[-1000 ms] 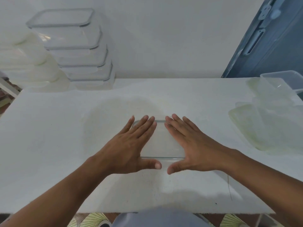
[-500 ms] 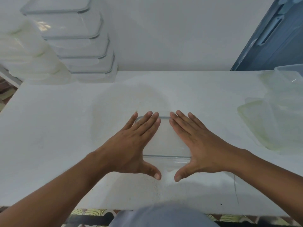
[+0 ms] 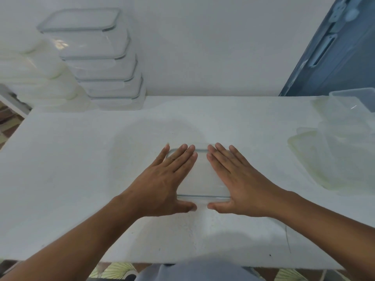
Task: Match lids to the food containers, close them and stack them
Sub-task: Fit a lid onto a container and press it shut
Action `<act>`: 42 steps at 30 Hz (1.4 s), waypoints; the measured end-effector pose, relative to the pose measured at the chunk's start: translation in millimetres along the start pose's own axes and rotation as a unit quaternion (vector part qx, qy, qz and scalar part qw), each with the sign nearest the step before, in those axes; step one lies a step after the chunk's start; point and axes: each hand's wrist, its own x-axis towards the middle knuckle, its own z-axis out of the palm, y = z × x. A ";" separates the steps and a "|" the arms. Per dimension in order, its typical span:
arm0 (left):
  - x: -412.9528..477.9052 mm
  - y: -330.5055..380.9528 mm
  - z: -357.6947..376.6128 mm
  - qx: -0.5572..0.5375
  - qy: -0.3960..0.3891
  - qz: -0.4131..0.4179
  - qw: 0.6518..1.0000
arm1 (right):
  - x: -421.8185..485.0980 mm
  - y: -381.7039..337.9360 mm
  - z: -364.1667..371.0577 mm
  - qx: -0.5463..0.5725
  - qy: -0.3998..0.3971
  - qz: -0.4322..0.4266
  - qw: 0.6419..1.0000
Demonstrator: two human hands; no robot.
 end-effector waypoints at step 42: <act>-4.5 22.5 -39.9 0.016 -0.168 -0.049 0.984 | -2.1 2.9 -32.9 0.040 -0.131 0.025 0.990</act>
